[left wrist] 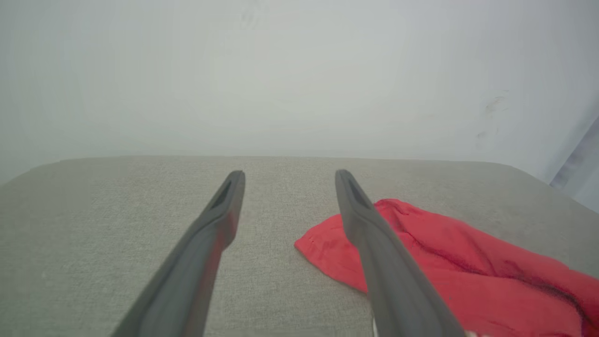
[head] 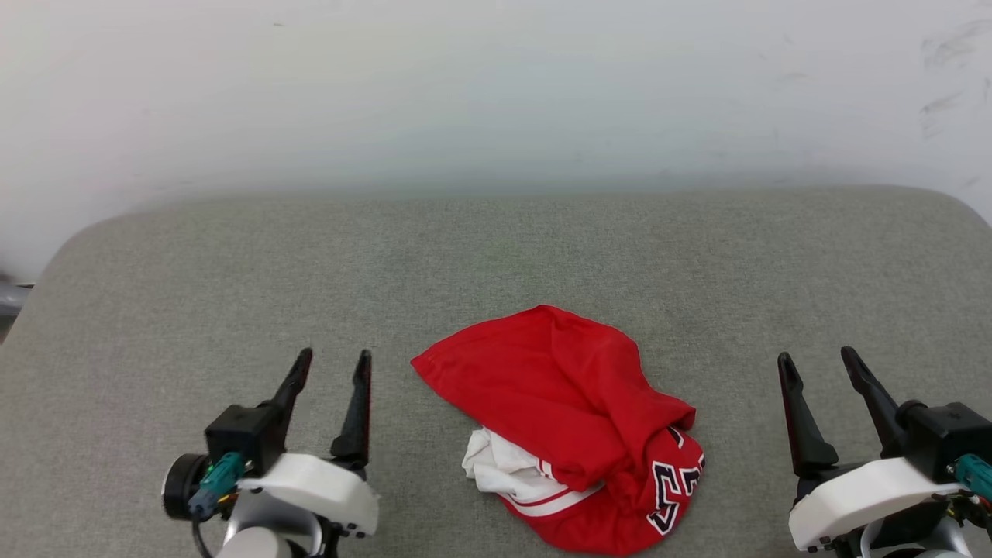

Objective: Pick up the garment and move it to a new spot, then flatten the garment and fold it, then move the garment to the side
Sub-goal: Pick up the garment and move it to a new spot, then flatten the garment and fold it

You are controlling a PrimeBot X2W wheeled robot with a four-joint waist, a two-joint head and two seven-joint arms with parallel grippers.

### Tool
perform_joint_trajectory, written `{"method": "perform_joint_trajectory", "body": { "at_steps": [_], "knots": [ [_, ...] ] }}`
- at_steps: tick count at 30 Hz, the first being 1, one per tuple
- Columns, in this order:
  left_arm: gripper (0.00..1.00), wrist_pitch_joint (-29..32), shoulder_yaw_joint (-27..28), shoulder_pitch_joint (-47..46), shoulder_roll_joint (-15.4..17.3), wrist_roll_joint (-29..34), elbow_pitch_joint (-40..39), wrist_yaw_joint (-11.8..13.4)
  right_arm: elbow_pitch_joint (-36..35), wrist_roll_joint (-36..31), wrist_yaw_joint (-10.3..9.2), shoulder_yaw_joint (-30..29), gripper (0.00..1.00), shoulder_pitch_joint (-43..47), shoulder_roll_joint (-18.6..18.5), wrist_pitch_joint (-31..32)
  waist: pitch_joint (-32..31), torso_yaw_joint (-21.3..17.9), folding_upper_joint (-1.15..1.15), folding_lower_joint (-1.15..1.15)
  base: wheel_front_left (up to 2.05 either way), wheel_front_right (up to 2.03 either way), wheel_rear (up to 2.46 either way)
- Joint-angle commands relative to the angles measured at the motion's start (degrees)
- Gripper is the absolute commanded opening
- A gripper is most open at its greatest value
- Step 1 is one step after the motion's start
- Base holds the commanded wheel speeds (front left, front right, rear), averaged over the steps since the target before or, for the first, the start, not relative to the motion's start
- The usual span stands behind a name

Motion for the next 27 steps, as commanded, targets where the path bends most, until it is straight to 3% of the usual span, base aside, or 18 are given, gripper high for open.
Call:
{"method": "perform_joint_trajectory", "body": {
  "at_steps": [1, 8, 18, 27],
  "knots": [
    [1.00, -0.3, 1.0, 1.3, 0.3, 0.4, -0.2, 0.0, -0.3, 0.0, -0.04, 0.1, 1.00, 1.0, 0.0, 0.1, -0.3, 0.2, 0.00, 0.00, 0.00, 0.00, 0.00],
    [1.00, -0.3, 4.9, 4.8, 1.1, 1.5, -1.2, -0.7, -0.5, 0.3, -0.04, 0.5, 1.00, 1.8, 0.0, 0.4, -1.3, 0.5, 0.00, 0.00, 0.00, 0.00, 0.00],
    [1.00, -0.3, 5.4, 5.5, -0.2, 2.8, -1.0, -2.0, -0.5, 0.1, -0.04, 0.0, 1.00, 1.8, 0.0, 0.6, -1.6, 1.0, 0.00, 0.00, 0.00, 0.00, 0.00],
    [1.00, -0.3, 6.4, 3.4, -1.9, 4.3, -2.5, -2.5, 6.6, 4.2, -0.04, -2.7, 1.00, -1.3, 0.0, 5.4, -0.3, 3.3, 0.00, 0.00, 0.00, 0.00, 0.00]
  ]
}}
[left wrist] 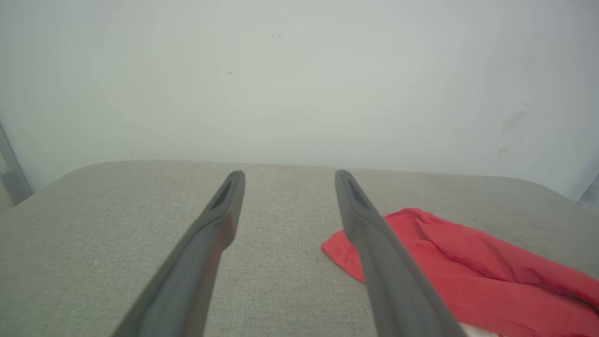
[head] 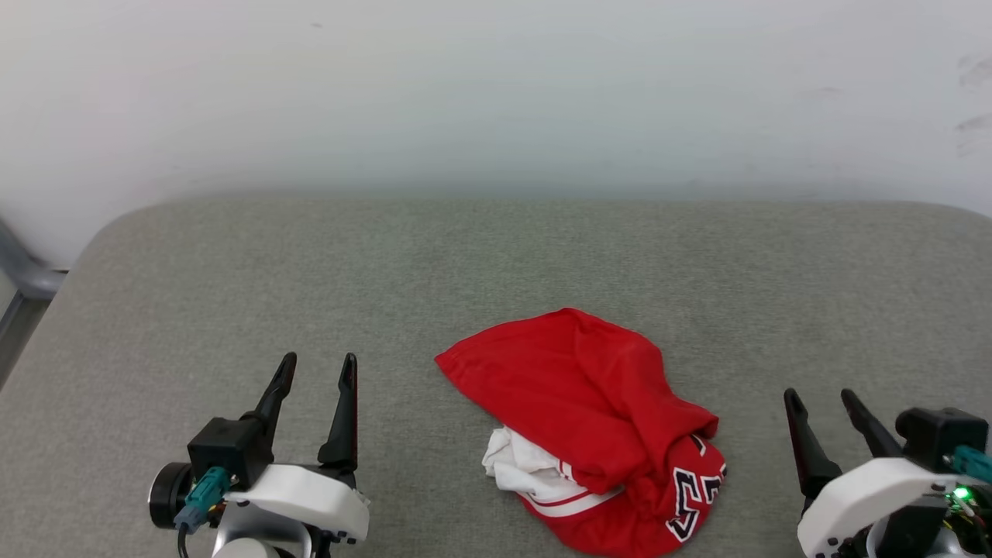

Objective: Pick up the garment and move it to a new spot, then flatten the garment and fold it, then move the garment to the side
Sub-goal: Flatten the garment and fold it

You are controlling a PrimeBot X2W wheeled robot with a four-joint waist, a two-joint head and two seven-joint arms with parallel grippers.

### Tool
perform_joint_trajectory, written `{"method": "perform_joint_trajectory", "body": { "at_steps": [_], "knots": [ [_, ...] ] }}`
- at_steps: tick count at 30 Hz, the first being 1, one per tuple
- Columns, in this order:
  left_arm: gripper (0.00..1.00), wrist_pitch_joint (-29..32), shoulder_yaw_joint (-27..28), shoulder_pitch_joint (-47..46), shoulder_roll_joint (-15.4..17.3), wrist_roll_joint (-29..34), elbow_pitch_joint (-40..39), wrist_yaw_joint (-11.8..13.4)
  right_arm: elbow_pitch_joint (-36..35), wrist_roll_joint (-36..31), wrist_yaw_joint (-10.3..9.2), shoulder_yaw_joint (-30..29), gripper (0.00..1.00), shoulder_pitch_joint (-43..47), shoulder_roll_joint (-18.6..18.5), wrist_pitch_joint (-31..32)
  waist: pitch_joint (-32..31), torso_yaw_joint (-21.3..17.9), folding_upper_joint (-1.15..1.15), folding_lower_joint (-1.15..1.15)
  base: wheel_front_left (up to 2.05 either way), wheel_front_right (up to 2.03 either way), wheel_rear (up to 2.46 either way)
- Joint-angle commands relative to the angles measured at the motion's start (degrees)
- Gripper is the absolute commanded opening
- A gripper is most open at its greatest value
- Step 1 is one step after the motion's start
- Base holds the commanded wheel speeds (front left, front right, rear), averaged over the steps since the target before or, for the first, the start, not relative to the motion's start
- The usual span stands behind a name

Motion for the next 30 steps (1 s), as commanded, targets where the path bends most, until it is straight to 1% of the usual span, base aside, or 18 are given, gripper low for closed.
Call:
{"method": "perform_joint_trajectory", "body": {
  "at_steps": [1, 4, 8, 13, 16, 20, 24, 25, 26, 27, 30],
  "knots": [
    [1.00, -0.2, 0.1, -1.0, -0.5, 0.7, -0.7, -0.4, 2.1, 1.0, -0.04, -0.5, 1.00, -2.1, -0.1, 2.7, 0.9, 1.3, 0.00, 0.00, 0.00, 0.00, 0.00],
    [1.00, -0.2, -0.1, -2.2, -1.2, 1.4, -1.6, -0.9, 5.8, 3.3, -0.04, -0.8, 1.00, -5.0, -1.9, 8.7, 2.6, 3.0, 0.00, 0.00, 0.00, 0.00, 0.00],
    [1.00, -0.2, 0.3, -3.5, -2.3, 2.2, -2.9, -1.6, 9.7, 6.2, -0.04, 1.2, 1.00, -10.2, -5.6, 17.7, 5.5, 5.1, 0.00, 0.00, 0.00, 0.00, 0.00],
    [1.00, -0.2, 1.2, -4.8, -3.7, 3.2, -3.8, -2.6, 13.2, 9.4, -0.04, 6.0, 1.00, -16.1, -9.9, 27.8, 8.5, 7.2, 0.00, 0.00, 0.00, 0.00, 0.00],
    [1.00, -0.2, 1.8, -5.4, -4.7, 3.8, -3.9, -3.3, 15.6, 11.1, -0.04, 9.8, 1.00, -18.9, -11.6, 33.2, 10.1, 8.1, 0.00, 0.00, 0.00, 0.00, 0.00],
    [1.00, -0.2, 2.7, -6.0, -5.8, 4.5, -3.6, -4.3, 19.1, 13.2, -0.04, 14.0, 1.00, -20.8, -13.3, 39.5, 11.7, 8.8, 0.00, 0.00, 0.00, 0.00, 0.00],
    [1.00, -0.2, 3.7, -6.3, -6.6, 5.3, -3.0, -5.1, 22.9, 15.2, -0.03, 17.2, 1.00, -19.0, -13.4, 47.1, 12.3, 9.3, 0.00, 0.00, 0.00, 0.00, 0.00],
    [1.00, -0.2, 3.9, -6.3, -6.8, 5.5, -2.9, -5.3, 23.4, 15.9, -0.02, 17.7, 0.60, -18.5, -13.2, 48.5, 12.4, 9.3, 0.00, 0.00, 0.00, 0.00, 0.00],
    [1.00, -0.2, 4.2, -6.4, -7.0, 5.7, -2.8, -5.5, 23.3, 16.0, -0.02, 18.3, 0.08, -18.4, -13.5, 49.4, 12.4, 9.4, 0.00, 0.00, 0.00, 0.00, 0.00],
    [1.00, -0.2, 4.5, -6.5, -7.2, 5.9, -2.7, -5.7, 23.4, 16.6, -0.02, 18.8, 0.00, -18.1, -13.5, 50.4, 12.4, 9.4, 0.00, 0.00, 0.00, 0.00, 0.00],
    [1.00, -0.2, 5.1, -6.6, -7.5, 6.3, -2.5, -6.0, 22.2, 17.0, -0.02, 19.2, 0.00, -18.6, -13.9, 50.4, 12.3, 9.4, 0.00, 0.00, 0.00, 0.00, 0.00]
  ]
}}
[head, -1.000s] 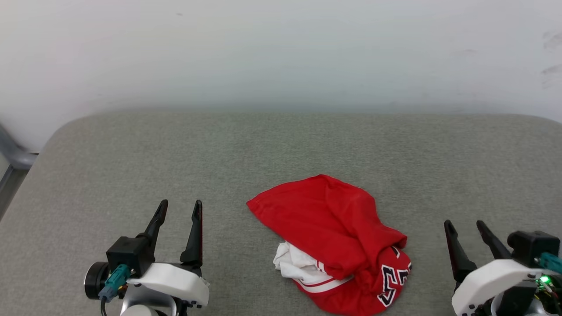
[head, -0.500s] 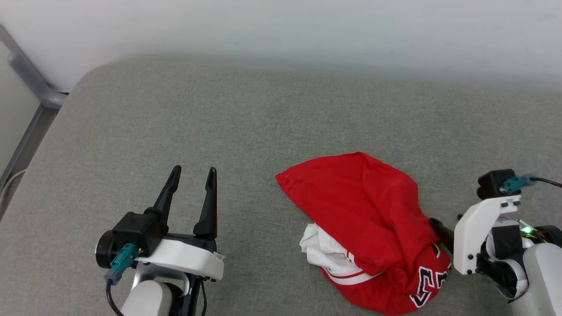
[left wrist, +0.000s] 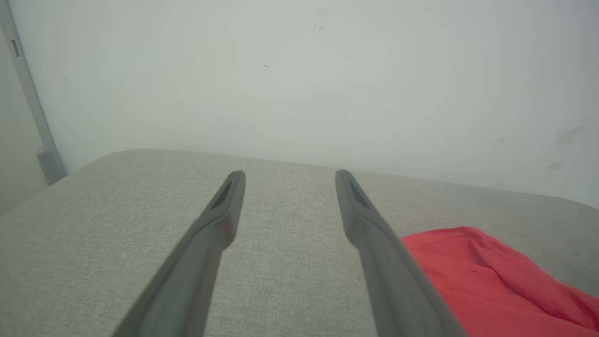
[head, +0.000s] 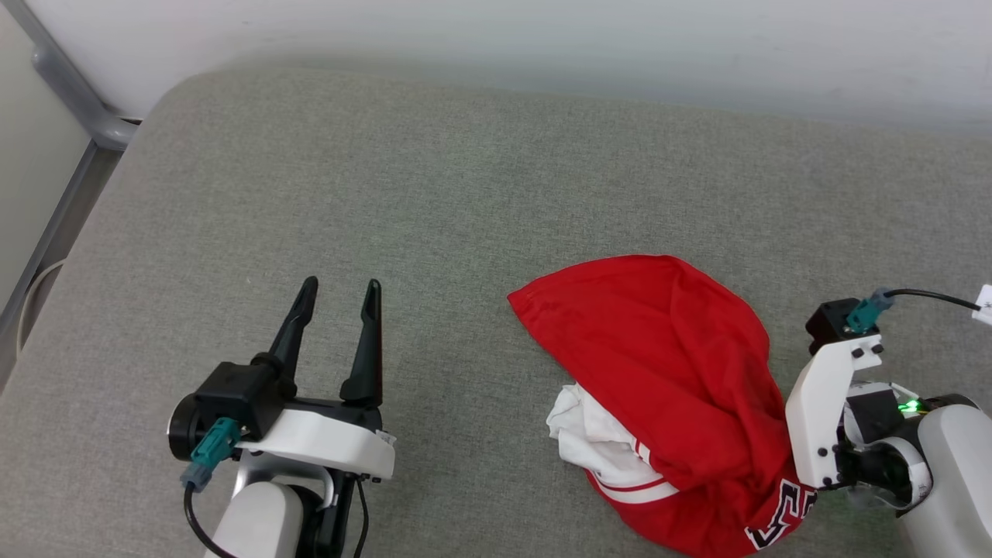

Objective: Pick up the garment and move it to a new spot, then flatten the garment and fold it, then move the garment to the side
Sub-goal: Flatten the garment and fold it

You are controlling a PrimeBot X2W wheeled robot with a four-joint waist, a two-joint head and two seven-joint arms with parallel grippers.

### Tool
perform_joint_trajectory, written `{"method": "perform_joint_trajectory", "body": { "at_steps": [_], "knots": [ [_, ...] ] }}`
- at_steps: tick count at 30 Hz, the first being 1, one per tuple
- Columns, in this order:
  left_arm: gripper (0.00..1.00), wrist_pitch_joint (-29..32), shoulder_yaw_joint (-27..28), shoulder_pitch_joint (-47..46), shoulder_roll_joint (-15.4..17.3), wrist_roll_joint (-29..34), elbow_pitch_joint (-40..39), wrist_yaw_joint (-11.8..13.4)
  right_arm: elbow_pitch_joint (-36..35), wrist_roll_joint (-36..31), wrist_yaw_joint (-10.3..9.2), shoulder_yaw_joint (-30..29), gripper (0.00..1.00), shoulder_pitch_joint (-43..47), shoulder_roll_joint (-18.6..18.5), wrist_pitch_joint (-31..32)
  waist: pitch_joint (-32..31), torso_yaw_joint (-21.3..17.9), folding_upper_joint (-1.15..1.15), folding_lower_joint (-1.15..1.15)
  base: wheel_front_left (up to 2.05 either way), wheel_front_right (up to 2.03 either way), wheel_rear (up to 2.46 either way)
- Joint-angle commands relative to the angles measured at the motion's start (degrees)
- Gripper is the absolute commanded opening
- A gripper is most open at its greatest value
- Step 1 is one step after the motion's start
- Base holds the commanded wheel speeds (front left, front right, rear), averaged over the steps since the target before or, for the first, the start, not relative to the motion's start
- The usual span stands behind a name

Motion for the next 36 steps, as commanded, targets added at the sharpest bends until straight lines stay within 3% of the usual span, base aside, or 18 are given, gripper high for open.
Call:
{"method": "perform_joint_trajectory", "body": {
  "at_steps": [1, 10, 19, 29, 36],
  "knots": [
    [1.00, -0.1, 0.6, -0.5, -0.3, 0.3, 0.2, -0.2, 1.5, 0.5, -0.01, 1.6, 0.00, 2.5, 0.9, 0.8, -0.2, -0.1, 0.00, 0.00, 0.00, 0.00, 0.00],
    [1.00, -0.1, 2.2, 0.4, -1.2, 1.7, 0.9, -1.5, -4.2, -3.3, -0.03, -4.8, 0.00, -7.3, -3.4, -9.0, -1.2, -2.1, 0.00, 0.00, 0.00, 0.00, 0.00],
    [1.00, -0.1, 3.4, 1.1, -1.5, 2.5, 1.5, -2.1, -4.1, -10.3, -0.03, -22.7, 0.00, -5.3, -3.6, -15.4, -1.6, -4.8, 0.00, 0.00, 0.00, 0.00, 0.00],
    [1.00, -0.1, 4.2, 1.6, -1.4, 2.9, 2.7, -2.4, 1.6, -16.3, -0.03, -45.5, 0.00, 6.0, 2.9, -24.1, -1.5, -6.7, 0.00, 0.00, 0.00, 0.00, 0.00],
    [1.00, -0.1, 4.7, 3.1, -1.2, 3.0, 4.0, -2.1, 7.8, -18.9, -0.03, -52.0, 0.00, 11.5, 9.1, -29.6, -3.3, -7.7, 0.00, 0.00, 0.00, 0.00, 0.00]
  ]
}}
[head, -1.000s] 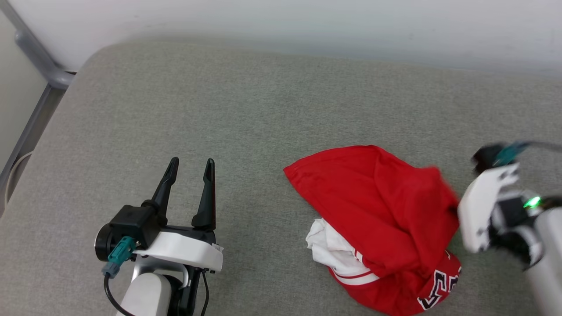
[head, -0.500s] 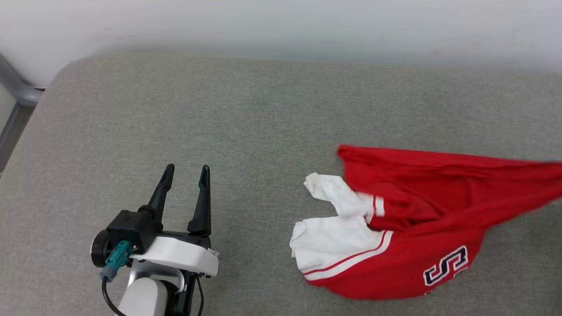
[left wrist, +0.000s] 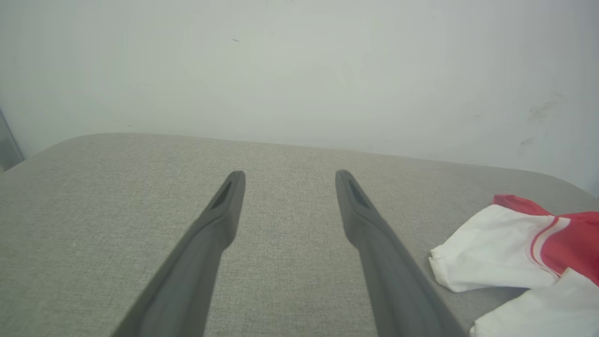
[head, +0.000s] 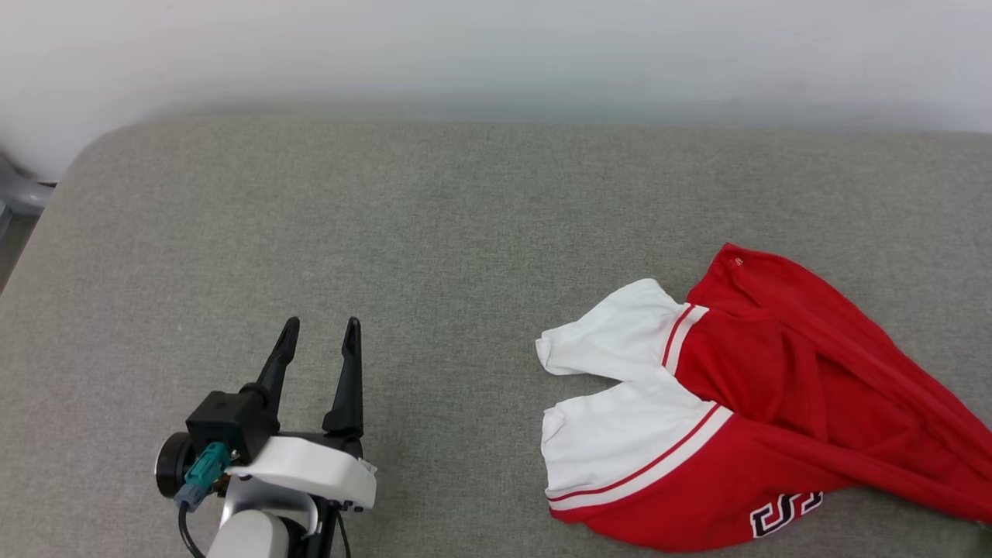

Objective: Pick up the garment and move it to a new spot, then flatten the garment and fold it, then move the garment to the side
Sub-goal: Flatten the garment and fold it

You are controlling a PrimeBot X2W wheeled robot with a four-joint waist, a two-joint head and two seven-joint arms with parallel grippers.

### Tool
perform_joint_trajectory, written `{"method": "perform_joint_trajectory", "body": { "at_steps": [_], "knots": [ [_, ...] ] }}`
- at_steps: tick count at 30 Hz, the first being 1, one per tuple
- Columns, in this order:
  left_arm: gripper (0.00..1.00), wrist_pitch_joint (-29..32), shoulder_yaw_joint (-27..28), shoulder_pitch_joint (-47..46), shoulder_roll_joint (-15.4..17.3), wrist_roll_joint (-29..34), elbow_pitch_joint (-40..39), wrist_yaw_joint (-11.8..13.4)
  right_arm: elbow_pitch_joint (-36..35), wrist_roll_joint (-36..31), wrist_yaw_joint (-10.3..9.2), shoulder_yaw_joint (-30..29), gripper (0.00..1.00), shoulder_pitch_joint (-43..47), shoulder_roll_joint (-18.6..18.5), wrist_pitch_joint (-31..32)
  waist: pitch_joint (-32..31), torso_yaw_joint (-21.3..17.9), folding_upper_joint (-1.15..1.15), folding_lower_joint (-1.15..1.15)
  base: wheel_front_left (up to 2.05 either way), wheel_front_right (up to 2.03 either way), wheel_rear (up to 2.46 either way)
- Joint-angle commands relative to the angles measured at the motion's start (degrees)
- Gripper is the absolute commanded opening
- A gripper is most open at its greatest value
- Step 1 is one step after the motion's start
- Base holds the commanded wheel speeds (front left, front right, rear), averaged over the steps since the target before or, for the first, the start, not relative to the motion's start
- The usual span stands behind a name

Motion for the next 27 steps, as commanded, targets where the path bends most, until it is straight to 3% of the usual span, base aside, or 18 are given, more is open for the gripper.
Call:
{"method": "perform_joint_trajectory", "body": {
  "at_steps": [1, 2, 3, 4, 11, 17, 27],
  "knots": [
    [1.00, -0.1, 0.1, 0.9, 0.3, 0.2, 0.3, 0.3, 1.2, -0.6, -0.06, -0.2, 0.00, 1.3, 1.3, -1.3, -0.8, -0.5, 0.00, 0.00, 0.00, 0.00, 0.00],
    [1.00, -0.1, 0.1, 1.1, 0.3, 0.1, 0.5, 0.3, 1.3, -0.4, -0.06, -0.3, 0.25, 1.1, 1.9, -2.7, -1.2, -0.7, 0.00, 0.00, 0.00, 0.00, 0.00],
    [1.00, -0.1, 0.1, 1.3, 0.4, 0.1, 0.7, 0.3, 1.3, -0.4, -0.06, -0.2, 0.70, 1.0, 2.2, -3.9, -1.6, -0.9, 0.00, 0.00, 0.00, 0.00, 0.00],
    [1.00, -0.1, 0.1, 1.6, 0.4, 0.0, 0.9, 0.3, 1.2, -0.7, -0.05, 0.2, 1.00, 0.8, 2.3, -5.3, -2.0, -1.0, 0.00, 0.00, 0.00, 0.00, 0.00],
    [1.00, 0.4, -0.5, 3.4, 0.6, -0.2, 1.7, 0.6, -2.0, -1.9, -0.05, 4.1, 1.00, 0.6, 2.7, -16.8, -4.7, -1.4, 0.00, 0.00, 0.00, 0.00, 0.00],
    [1.00, 1.2, -0.6, 4.9, 1.0, -0.6, 1.7, 0.9, -6.8, -2.4, -0.06, 11.8, 1.00, 2.8, 4.0, -25.3, -6.6, -1.7, 0.00, 0.00, 0.00, 0.00, 0.00],
    [1.00, 2.1, -0.6, 6.8, 1.7, -1.1, 0.8, 1.4, -18.5, -0.4, -0.06, 26.7, 1.00, 9.8, 6.4, -29.6, -8.3, -2.1, 0.00, 0.00, 0.00, 0.00, 0.00]
  ]
}}
